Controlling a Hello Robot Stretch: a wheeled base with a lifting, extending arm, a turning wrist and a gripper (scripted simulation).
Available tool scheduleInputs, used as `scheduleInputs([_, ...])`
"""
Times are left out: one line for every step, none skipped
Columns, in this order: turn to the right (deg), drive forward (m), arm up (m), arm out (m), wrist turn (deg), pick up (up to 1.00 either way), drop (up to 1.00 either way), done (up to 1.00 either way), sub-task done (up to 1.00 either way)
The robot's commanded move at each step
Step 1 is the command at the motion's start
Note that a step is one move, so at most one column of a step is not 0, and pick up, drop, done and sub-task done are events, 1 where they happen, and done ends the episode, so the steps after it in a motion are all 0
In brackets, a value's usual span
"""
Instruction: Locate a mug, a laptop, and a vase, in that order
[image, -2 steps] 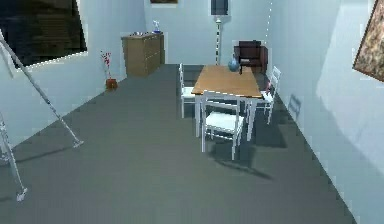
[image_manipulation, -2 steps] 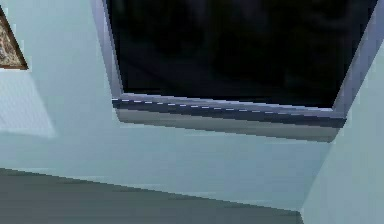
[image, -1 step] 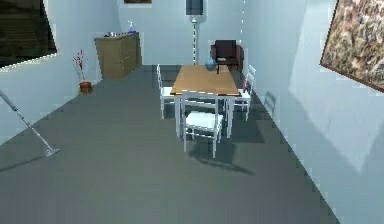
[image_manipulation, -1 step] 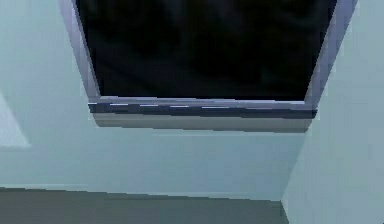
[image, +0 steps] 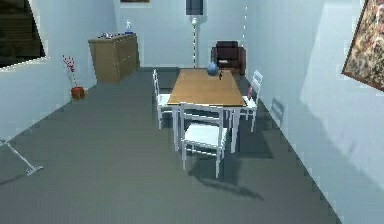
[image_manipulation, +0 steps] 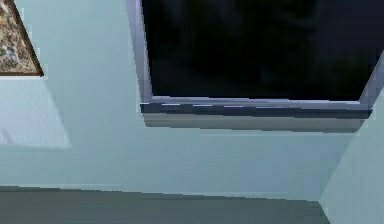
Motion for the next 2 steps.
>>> scheduleInputs([-6.0, 0.00, 0.00, 0.00, 0.0, 0.00, 0.00, 0.00, 0.00])
scheduleInputs([0.0, 0.65, 0.00, 0.00, 0.0, 0.00, 0.00, 0.00, 0.00])
